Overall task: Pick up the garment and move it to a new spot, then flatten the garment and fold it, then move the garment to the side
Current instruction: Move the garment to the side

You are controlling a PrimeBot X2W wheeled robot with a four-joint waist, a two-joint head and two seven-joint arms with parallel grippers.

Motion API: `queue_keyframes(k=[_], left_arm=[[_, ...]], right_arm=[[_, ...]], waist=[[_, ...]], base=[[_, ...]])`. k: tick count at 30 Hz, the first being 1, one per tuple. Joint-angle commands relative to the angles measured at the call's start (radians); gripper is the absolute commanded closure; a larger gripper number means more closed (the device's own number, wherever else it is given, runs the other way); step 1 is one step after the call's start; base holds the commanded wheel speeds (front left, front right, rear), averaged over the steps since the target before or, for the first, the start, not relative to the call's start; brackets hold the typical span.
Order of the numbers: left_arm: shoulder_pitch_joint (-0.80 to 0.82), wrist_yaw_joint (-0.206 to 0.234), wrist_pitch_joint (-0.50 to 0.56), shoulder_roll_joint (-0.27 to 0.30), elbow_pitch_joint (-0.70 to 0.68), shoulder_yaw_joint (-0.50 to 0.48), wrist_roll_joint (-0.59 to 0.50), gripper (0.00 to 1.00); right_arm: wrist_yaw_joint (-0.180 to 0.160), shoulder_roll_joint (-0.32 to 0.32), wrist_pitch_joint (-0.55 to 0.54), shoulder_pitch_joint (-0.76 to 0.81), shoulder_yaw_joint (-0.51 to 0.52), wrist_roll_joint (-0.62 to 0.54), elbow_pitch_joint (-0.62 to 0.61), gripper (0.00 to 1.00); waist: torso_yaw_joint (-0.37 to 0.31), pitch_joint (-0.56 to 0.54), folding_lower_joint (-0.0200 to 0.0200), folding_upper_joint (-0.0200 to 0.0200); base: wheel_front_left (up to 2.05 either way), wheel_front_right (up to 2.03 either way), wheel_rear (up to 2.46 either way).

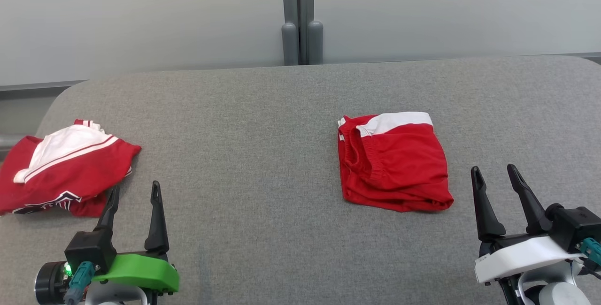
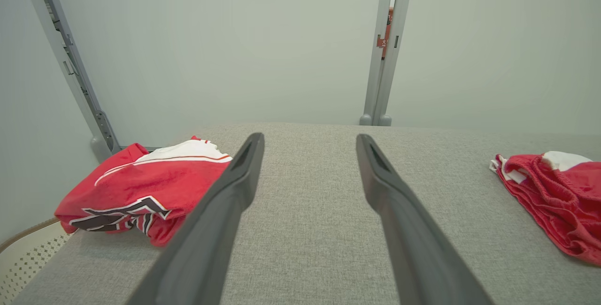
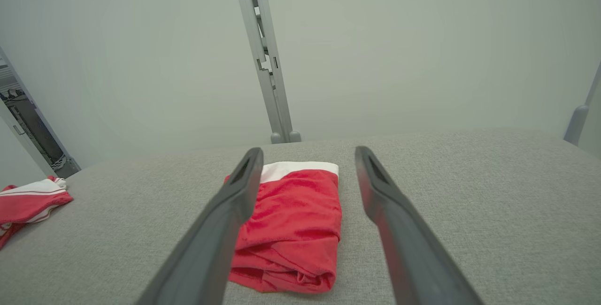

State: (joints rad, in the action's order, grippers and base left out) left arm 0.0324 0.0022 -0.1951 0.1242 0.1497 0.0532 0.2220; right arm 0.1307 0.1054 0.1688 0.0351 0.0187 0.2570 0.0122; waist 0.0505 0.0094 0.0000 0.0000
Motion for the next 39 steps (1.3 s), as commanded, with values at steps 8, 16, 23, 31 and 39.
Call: queue_keyframes(k=[8, 16, 23, 31, 39], left_arm=[[-0.006, 0.015, -0.010, 0.010, -0.004, -0.005, 0.011, 0.00], [0.047, 0.017, -0.018, 0.001, -0.005, 0.013, 0.009, 0.00], [0.109, 0.009, -0.033, -0.011, 0.014, 0.036, 0.008, 0.00], [0.173, 0.008, -0.051, -0.025, 0.038, 0.057, 0.005, 0.00], [0.229, 0.006, -0.062, -0.035, 0.063, 0.075, 0.002, 0.00]], right_arm=[[0.000, 0.009, 0.010, -0.048, -0.006, -0.026, -0.004, 0.00], [0.000, 0.074, -0.033, -0.257, -0.059, -0.053, 0.066, 0.00], [0.000, 0.128, -0.085, -0.433, -0.085, -0.066, 0.234, 0.00], [0.000, 0.139, -0.093, -0.526, -0.101, -0.039, 0.465, 0.00], [0.000, 0.125, -0.084, -0.582, -0.155, 0.011, 0.677, 0.00]], waist=[[-0.011, 0.021, 0.0000, 0.0000], [-0.014, 0.087, 0.0000, 0.0000], [0.006, 0.169, 0.0000, 0.0000], [0.029, 0.249, 0.0000, 0.0000], [0.042, 0.303, 0.0000, 0.0000]], base=[[0.00, 0.00, 0.00], [0.00, 0.00, 0.00], [0.00, 0.00, 0.00], [0.00, 0.00, 0.00], [0.00, 0.00, 0.00]])
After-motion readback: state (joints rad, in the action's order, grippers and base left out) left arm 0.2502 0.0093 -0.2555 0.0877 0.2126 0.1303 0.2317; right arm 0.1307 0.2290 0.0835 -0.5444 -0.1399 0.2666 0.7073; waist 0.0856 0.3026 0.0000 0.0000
